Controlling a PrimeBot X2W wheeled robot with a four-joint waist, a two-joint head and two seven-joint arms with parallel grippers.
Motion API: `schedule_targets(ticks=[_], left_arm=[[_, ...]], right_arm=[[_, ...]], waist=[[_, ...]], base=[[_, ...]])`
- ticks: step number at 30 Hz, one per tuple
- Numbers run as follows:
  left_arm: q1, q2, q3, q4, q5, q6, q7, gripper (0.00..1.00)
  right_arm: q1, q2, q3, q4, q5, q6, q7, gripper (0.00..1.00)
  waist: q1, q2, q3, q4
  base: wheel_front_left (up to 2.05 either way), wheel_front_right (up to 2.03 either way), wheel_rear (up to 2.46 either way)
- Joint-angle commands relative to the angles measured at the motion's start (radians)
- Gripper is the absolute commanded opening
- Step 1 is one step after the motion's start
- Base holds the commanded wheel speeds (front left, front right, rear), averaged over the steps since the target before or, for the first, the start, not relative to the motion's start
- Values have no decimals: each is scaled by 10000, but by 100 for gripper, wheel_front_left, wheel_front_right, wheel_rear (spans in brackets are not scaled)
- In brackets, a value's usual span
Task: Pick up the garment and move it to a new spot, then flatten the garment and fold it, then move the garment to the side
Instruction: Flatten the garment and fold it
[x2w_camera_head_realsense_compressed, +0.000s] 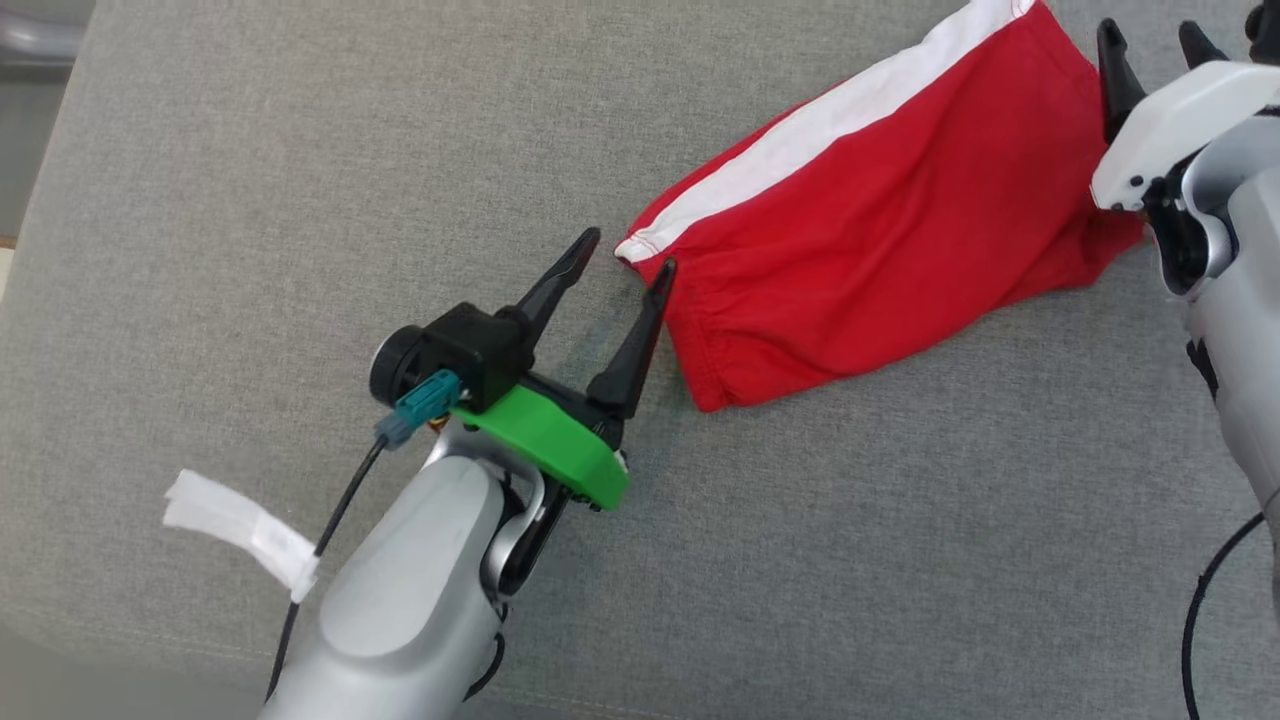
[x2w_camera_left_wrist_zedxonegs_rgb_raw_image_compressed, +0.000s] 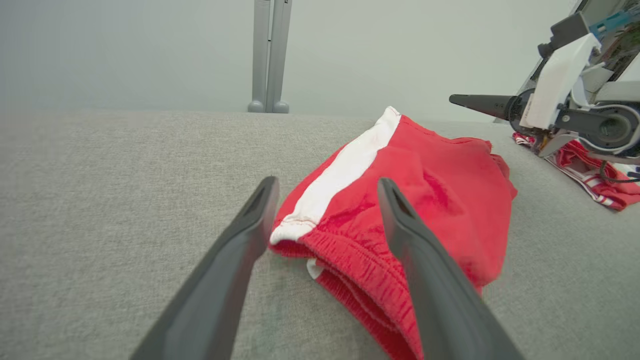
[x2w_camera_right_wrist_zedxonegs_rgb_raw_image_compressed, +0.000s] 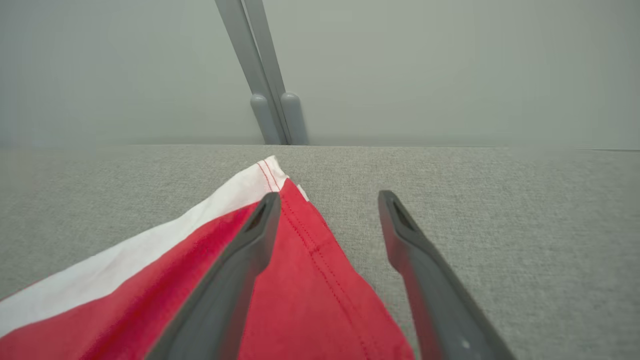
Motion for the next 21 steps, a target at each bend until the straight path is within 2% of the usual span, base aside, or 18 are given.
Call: schedule_targets(ticks=[1, 8, 12, 20, 21], left_arm=[[283, 129, 249, -166, 134, 76, -27, 100], [1393, 336, 1877, -1281, 925, 443, -26, 100], [1834, 242, 2789, -1848, 1484, 588, -26, 100], [2469, -44, 4107, -2505, 2353, 551, -26, 100], [2552, -67, 4209, -2550, 2403, 537, -26, 100]], right_arm=[[205, -107, 135, 52, 119, -15, -8, 100], [712, -408, 822, 164, 522, -15, 180, 100], [750, -552, 1055, 301, 691, -15, 248, 100], [747, -539, 1252, 908, 1039, -15, 717, 100], [796, -489, 1282, 944, 1109, -15, 816, 94]], waist=[[0, 0, -115, -79], [0, 0, -141, -89], [0, 0, -81, 6], [0, 0, -46, 188], [0, 0, -63, 181]], base=[[0, 0, 0], [0, 0, 0], [0, 0, 0], [0, 0, 0], [0, 0, 0]])
